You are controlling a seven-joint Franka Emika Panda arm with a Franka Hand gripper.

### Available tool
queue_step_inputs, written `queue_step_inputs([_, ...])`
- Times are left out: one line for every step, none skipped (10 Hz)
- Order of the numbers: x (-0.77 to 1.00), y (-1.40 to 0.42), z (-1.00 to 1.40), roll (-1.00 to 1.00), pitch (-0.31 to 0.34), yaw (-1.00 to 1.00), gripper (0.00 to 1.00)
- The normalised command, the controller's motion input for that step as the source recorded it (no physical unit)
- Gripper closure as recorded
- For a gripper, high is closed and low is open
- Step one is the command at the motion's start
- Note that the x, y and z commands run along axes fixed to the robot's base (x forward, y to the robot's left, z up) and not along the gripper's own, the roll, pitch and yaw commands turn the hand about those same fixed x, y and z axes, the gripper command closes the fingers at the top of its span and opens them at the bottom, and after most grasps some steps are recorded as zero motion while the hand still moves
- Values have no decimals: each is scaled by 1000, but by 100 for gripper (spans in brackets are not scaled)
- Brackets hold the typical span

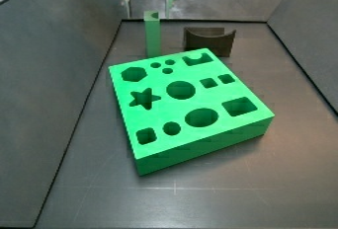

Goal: Pick up the arch object. Move up. Rotate the arch object. Move to above the board. Insert the arch object.
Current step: Rotate the arch object.

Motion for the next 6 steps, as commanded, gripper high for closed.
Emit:
queue_step_inputs([-2, -19, 581, 161, 83, 31, 0])
queue_step_inputs([2, -20, 324, 145, 84, 34, 0])
queue_step_inputs([0, 83, 0, 21, 14, -1000, 0])
queue_step_inputs([21, 90, -125, 19, 12, -1000, 0])
queue_step_inputs([40, 71, -88, 15, 9, -1000, 0])
queue_step_inputs([35, 49, -52, 17, 8, -1000, 0])
